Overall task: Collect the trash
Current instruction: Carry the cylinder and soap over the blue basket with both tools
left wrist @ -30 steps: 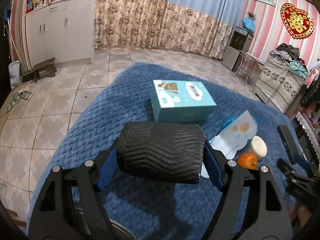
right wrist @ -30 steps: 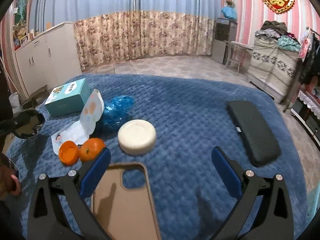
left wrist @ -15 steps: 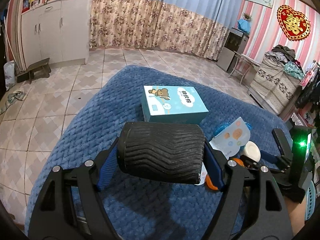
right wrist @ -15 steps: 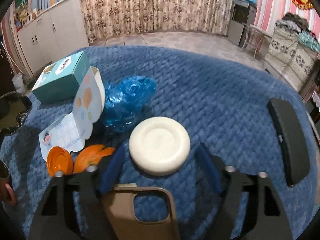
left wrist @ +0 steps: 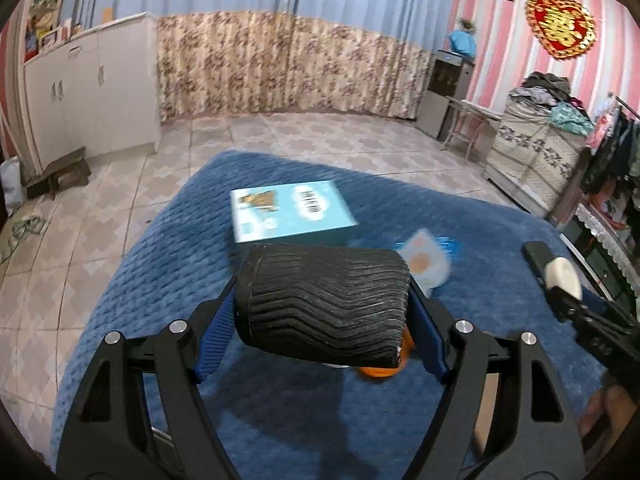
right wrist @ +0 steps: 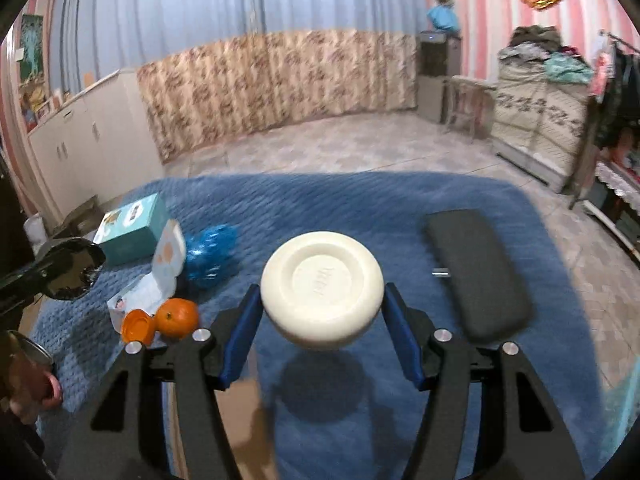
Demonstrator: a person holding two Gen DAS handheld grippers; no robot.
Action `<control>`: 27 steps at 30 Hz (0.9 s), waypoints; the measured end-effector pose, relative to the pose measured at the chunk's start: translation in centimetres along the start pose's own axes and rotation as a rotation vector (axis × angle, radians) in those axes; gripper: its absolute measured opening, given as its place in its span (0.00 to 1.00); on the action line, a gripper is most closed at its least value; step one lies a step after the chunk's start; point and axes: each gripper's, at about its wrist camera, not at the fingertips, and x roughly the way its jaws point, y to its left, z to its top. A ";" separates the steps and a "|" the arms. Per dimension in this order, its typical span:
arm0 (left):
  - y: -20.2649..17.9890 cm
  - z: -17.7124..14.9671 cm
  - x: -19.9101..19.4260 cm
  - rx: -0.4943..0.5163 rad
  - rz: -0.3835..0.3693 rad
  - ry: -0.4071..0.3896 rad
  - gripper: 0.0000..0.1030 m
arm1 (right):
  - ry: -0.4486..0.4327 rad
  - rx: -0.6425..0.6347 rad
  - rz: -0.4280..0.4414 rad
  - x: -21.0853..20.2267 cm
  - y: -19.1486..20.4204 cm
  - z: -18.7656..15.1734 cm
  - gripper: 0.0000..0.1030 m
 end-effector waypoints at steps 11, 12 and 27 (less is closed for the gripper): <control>-11.6 -1.5 -3.1 0.102 -0.203 -0.014 0.73 | -0.090 0.070 -0.252 -12.0 -11.7 -4.4 0.59; -12.7 -1.8 -3.4 0.116 -0.221 -0.015 0.73 | -0.102 0.102 -0.278 -13.3 -13.4 -5.2 0.59; -31.2 -8.3 -6.7 0.333 -0.477 0.020 0.73 | -0.168 0.328 -0.553 -24.2 -26.9 -12.1 0.59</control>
